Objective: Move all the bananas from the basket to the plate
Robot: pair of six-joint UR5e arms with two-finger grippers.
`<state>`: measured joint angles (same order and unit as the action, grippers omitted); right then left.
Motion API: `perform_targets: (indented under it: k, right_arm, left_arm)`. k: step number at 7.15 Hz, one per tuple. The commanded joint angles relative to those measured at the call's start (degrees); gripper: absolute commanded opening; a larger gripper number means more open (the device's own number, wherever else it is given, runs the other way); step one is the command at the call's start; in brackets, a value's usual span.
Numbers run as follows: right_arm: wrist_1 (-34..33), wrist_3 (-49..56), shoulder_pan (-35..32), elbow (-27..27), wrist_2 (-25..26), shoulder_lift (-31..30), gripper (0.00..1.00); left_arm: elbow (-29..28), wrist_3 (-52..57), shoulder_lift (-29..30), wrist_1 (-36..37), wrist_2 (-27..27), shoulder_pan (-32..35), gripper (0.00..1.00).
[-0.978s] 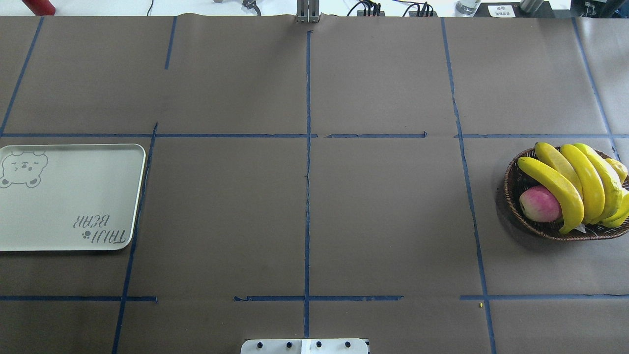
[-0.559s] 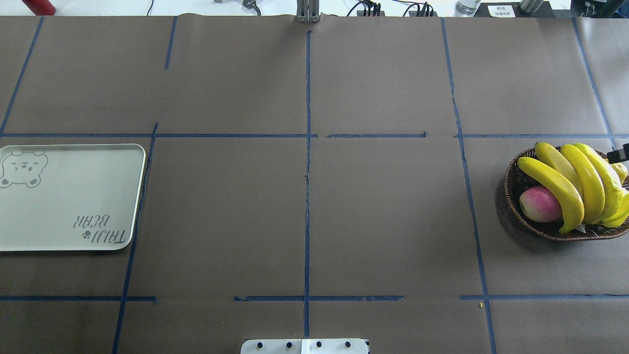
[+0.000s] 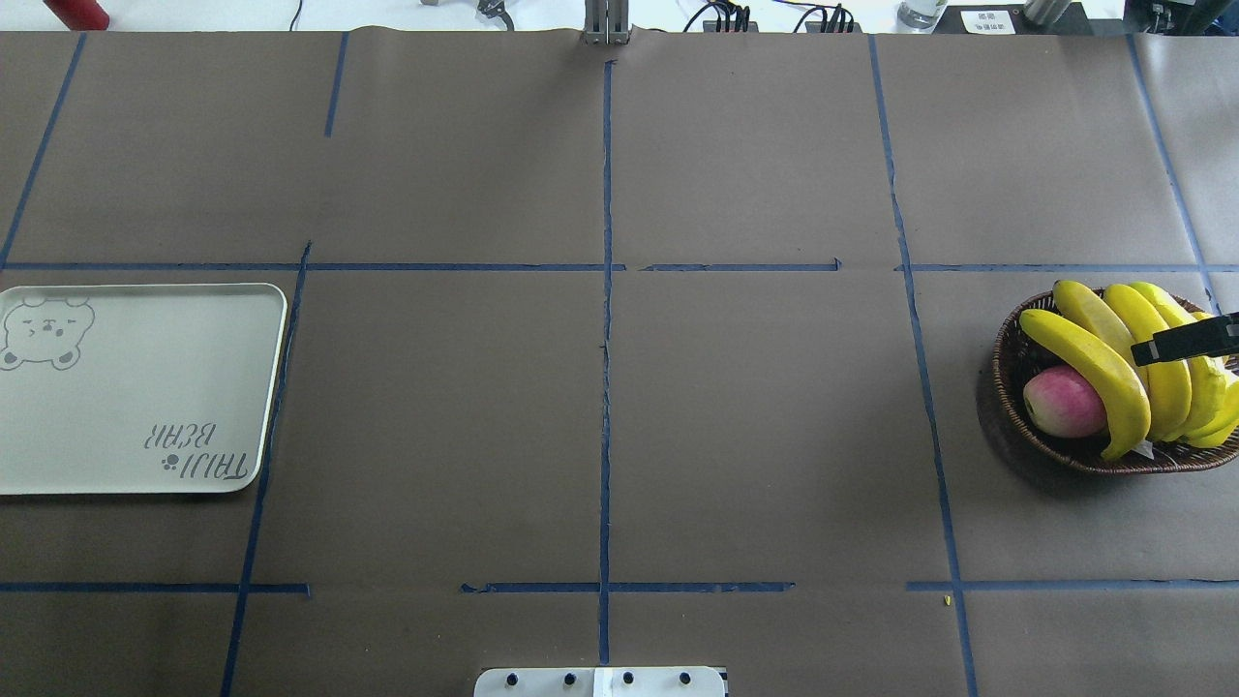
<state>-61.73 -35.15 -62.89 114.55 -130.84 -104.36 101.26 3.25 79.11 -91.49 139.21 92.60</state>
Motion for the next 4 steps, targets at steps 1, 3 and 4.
perform_targets:
  k: [1, 3, 4]
  right_arm:
    - [0.03, -0.18, 4.16, -0.20, 2.07, 0.03, 0.99]
    - [0.03, -0.10, 5.49, -1.07, 2.95, 0.29, 0.99]
    - [0.03, -0.10, 6.11, -1.95, 3.92, 0.38, 0.98]
  left_arm:
    - [-0.01, 0.18, -0.01, 0.00, 0.01, 0.04, 1.00]
    - [-0.01, 0.27, -0.01, 0.00, 0.01, 0.04, 1.00]
    - [-0.01, 0.18, -0.01, 0.00, 0.01, 0.12, 1.00]
